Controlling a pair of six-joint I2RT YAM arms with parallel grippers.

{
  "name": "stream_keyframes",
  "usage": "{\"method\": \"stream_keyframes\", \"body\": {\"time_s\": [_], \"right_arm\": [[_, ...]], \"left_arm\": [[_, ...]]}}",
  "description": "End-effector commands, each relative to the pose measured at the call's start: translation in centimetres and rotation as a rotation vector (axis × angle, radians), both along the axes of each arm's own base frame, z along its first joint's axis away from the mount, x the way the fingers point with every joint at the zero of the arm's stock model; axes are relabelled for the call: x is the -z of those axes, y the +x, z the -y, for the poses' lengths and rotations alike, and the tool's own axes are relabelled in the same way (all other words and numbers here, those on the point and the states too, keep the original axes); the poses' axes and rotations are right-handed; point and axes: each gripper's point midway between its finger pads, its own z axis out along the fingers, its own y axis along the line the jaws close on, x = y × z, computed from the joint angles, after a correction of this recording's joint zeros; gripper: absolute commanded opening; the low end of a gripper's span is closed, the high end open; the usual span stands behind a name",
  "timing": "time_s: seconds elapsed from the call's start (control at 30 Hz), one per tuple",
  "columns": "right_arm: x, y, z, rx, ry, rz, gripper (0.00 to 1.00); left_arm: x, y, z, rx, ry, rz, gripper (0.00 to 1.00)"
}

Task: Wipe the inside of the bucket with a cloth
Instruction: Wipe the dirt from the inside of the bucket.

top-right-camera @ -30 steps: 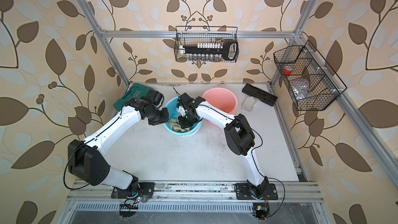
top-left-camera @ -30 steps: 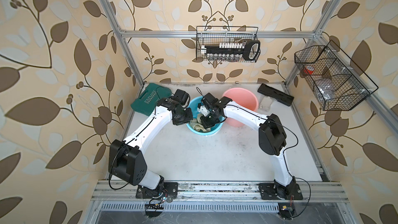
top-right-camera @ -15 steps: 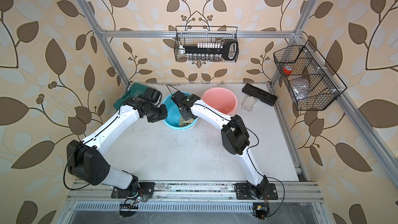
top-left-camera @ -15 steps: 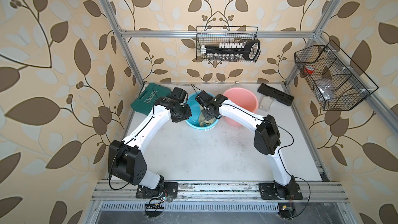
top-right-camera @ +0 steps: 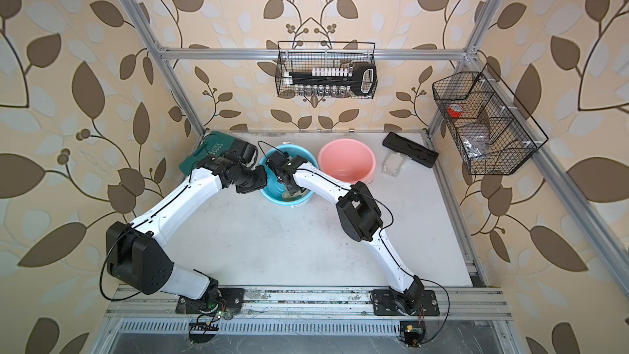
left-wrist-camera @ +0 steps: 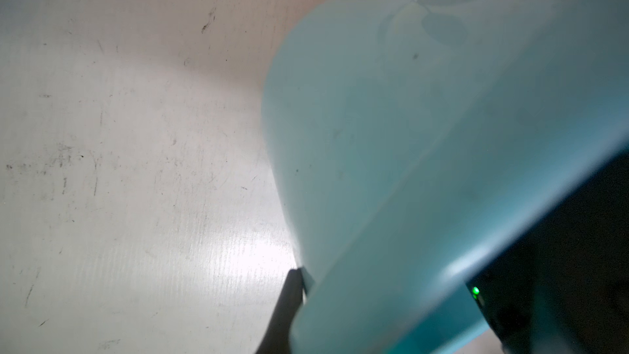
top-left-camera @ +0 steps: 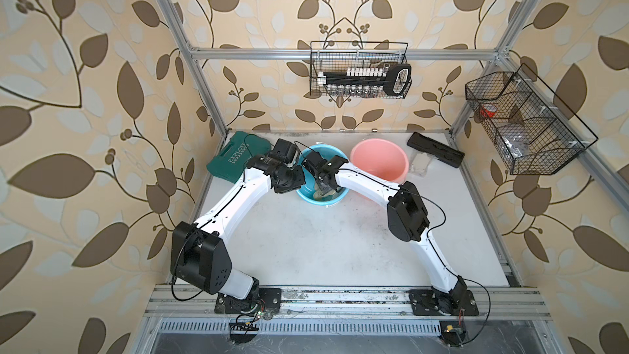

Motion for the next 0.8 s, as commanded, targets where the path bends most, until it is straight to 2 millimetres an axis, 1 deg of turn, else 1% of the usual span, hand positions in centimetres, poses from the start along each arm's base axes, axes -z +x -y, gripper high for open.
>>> {"method": "stream_keyframes", "body": {"time_s": [0.0, 0.07, 0.1, 0.17, 0.33, 0.37, 0.43, 0.47, 0.5, 0.53, 0.6, 0.7, 0.77], "right_arm": [[2.5, 1.4, 1.6, 0.083, 0.05, -0.038, 0.0], [2.1, 1.7, 0.4, 0.068, 0.126, -0.016, 0.0], [1.8, 2.0, 0.0, 0.068, 0.151, 0.01, 0.0], [1.0, 2.7, 0.6, 0.11, 0.156, 0.063, 0.0], [0.2, 4.3, 3.4, 0.272, 0.112, 0.209, 0.0], [0.3, 4.4, 3.7, 0.292, 0.116, 0.218, 0.0], [0.6, 4.6, 3.5, 0.317, 0.169, 0.217, 0.0], [0.7, 4.6, 3.0, 0.314, 0.204, 0.212, 0.0], [0.6, 4.8, 2.1, 0.293, 0.263, 0.211, 0.0], [0.6, 4.9, 0.7, 0.249, 0.34, 0.202, 0.0], [0.3, 4.8, -1.3, 0.19, 0.45, 0.173, 0.0], [-0.8, 4.7, -3.9, 0.086, 0.55, 0.134, 0.0], [-1.3, 4.5, -4.9, 0.038, 0.593, 0.124, 0.0]], "left_arm": [[1.6, -3.5, -0.7, 0.032, 0.022, -0.135, 0.0], [1.7, -3.7, -0.5, 0.039, 0.01, -0.143, 0.0], [1.8, -3.8, -0.3, 0.042, 0.001, -0.149, 0.0], [1.9, -4.0, -0.1, 0.046, -0.016, -0.164, 0.0], [2.0, -5.0, 0.6, 0.068, -0.063, -0.194, 0.0], [2.0, -5.1, 0.8, 0.072, -0.072, -0.201, 0.0], [2.4, -5.5, 1.0, 0.081, -0.085, -0.217, 0.0], [2.5, -5.6, 1.0, 0.081, -0.084, -0.222, 0.0], [2.7, -5.7, 1.0, 0.083, -0.087, -0.228, 0.0], [2.8, -5.8, 1.1, 0.084, -0.09, -0.233, 0.0], [3.0, -6.0, 1.2, 0.087, -0.097, -0.239, 0.0], [3.1, -6.0, 1.3, 0.088, -0.106, -0.241, 0.0], [3.1, -6.0, 1.4, 0.09, -0.11, -0.241, 0.0]]}}
